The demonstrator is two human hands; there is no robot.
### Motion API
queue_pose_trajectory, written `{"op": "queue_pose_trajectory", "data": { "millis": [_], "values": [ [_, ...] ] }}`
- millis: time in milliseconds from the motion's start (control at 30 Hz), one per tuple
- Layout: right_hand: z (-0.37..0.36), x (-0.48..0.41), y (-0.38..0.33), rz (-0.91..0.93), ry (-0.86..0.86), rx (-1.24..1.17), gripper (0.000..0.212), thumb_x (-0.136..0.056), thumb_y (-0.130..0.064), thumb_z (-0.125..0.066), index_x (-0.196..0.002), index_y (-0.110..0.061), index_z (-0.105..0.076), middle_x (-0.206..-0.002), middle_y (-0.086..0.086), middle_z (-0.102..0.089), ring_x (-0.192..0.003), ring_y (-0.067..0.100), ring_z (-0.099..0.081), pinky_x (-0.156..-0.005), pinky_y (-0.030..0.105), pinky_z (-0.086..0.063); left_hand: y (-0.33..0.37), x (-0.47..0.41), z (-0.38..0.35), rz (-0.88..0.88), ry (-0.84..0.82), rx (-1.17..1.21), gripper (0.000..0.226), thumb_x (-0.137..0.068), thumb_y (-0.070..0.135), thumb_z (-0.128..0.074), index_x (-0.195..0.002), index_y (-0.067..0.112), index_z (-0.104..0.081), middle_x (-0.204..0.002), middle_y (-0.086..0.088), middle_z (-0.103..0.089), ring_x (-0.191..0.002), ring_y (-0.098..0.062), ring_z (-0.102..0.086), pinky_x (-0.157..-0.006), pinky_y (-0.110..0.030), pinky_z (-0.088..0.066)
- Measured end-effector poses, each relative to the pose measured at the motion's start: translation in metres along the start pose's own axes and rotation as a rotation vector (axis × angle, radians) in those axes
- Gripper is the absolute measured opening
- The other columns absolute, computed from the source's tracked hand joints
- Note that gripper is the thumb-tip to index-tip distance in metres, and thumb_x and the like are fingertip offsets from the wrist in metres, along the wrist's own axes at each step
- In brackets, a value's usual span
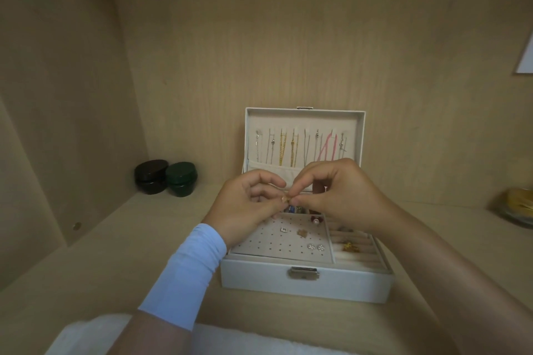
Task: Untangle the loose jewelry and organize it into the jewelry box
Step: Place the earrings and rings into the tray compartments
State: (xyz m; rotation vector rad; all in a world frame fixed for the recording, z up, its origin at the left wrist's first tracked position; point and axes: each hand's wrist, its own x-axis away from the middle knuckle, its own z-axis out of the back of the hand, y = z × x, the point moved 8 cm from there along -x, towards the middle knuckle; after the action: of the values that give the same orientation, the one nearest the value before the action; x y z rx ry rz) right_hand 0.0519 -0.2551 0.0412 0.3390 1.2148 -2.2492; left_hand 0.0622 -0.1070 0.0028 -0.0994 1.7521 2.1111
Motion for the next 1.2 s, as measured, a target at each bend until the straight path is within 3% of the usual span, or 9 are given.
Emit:
{"op": "queue_pose_trajectory", "data": {
  "millis": [100,167,233,533,633,733,833,1033,1200],
  "values": [
    [-0.002,0.000,0.006,-0.065,-0.033,-0.001,0.018,-0.075,-0.012,-0.086,-0.079,-0.029,-0.079,-0.072,0.006,-0.072,-0.053,0.032,-0.054,-0.055,0.029,-0.047,0.004,0.002,0.001,-0.046,0.031,-0.079,0.026,-0.080,0.005,-0.076,-0.101,0.015,-0.065,-0.081,-0.003,-0.075,-0.076,-0.024,-0.064,-0.081,-0.032,-0.055],
    [-0.003,0.002,0.008,-0.109,-0.058,-0.027,0.020,-0.078,-0.006,-0.083,-0.084,-0.025,-0.078,-0.064,-0.007,-0.071,-0.049,0.017,-0.056,-0.052,0.021,-0.047,0.007,0.003,0.000,-0.080,0.047,-0.130,0.028,-0.079,0.003,-0.075,-0.100,0.017,-0.064,-0.078,-0.001,-0.074,-0.072,-0.017,-0.060,-0.078,-0.028,-0.053],
    [-0.005,0.003,0.008,-0.132,-0.078,-0.058,0.022,-0.078,-0.004,-0.082,-0.089,-0.022,-0.076,-0.069,-0.015,-0.071,-0.049,0.008,-0.056,-0.050,0.017,-0.045,0.010,0.003,0.000,-0.115,0.062,-0.170,0.029,-0.078,0.002,-0.074,-0.099,0.018,-0.063,-0.077,0.001,-0.074,-0.072,-0.025,-0.059,-0.075,-0.028,-0.052],
    [0.000,0.004,0.006,-0.154,-0.041,-0.018,0.016,-0.071,-0.020,-0.088,-0.084,-0.024,-0.080,-0.061,-0.013,-0.070,-0.050,0.017,-0.059,-0.050,0.020,-0.046,0.014,0.004,-0.001,-0.115,0.083,-0.194,0.027,-0.080,0.006,-0.073,-0.099,0.021,-0.063,-0.076,0.003,-0.074,-0.079,-0.020,-0.063,-0.073,-0.012,-0.049],
    [0.009,0.003,0.010,-0.156,0.028,0.008,0.018,-0.076,-0.016,-0.086,-0.090,-0.024,-0.079,-0.079,-0.005,-0.073,-0.053,0.008,-0.058,-0.055,0.020,-0.050,0.011,0.003,0.001,-0.127,0.070,-0.346,0.020,-0.081,0.013,-0.073,-0.093,0.027,-0.068,-0.080,0.010,-0.072,-0.079,-0.014,-0.062,-0.072,-0.012,-0.048],
    [0.018,0.004,0.019,-0.205,0.032,0.066,0.019,-0.080,-0.014,-0.080,-0.093,-0.028,-0.080,-0.081,-0.007,-0.075,-0.065,0.002,-0.067,-0.071,0.020,-0.055,0.004,0.004,-0.002,-0.111,-0.031,-0.668,0.009,-0.081,0.028,-0.075,-0.086,0.036,-0.073,-0.086,0.020,-0.065,-0.080,-0.001,-0.058,-0.074,-0.017,-0.047],
    [0.019,0.006,0.022,-0.229,-0.005,0.096,0.013,-0.086,-0.015,-0.075,-0.094,-0.024,-0.081,-0.079,-0.013,-0.077,-0.081,0.000,-0.071,-0.083,0.020,-0.055,-0.004,0.004,-0.008,-0.047,-0.143,-0.743,0.006,-0.081,0.035,-0.075,-0.087,0.035,-0.076,-0.087,0.021,-0.064,-0.082,0.003,-0.056,-0.077,-0.017,-0.045],
    [0.014,0.013,0.019,-0.197,-0.071,0.184,0.008,-0.086,-0.016,-0.075,-0.088,-0.021,-0.081,-0.076,-0.013,-0.076,-0.071,0.001,-0.070,-0.071,0.018,-0.055,-0.010,0.001,-0.009,0.000,-0.177,-0.780,0.006,-0.084,0.036,-0.071,-0.087,0.035,-0.077,-0.089,0.022,-0.066,-0.084,0.004,-0.057,-0.078,-0.017,-0.046],
    [0.013,0.025,0.022,-0.195,-0.131,0.292,0.009,-0.082,-0.019,-0.081,-0.085,-0.028,-0.081,-0.076,-0.020,-0.074,-0.061,-0.008,-0.060,-0.058,0.006,-0.040,-0.010,0.001,-0.008,0.015,-0.142,-0.817,0.010,-0.085,0.032,-0.067,-0.089,0.038,-0.074,-0.090,0.023,-0.066,-0.085,0.002,-0.059,-0.078,-0.019,-0.048]
  ]
}}
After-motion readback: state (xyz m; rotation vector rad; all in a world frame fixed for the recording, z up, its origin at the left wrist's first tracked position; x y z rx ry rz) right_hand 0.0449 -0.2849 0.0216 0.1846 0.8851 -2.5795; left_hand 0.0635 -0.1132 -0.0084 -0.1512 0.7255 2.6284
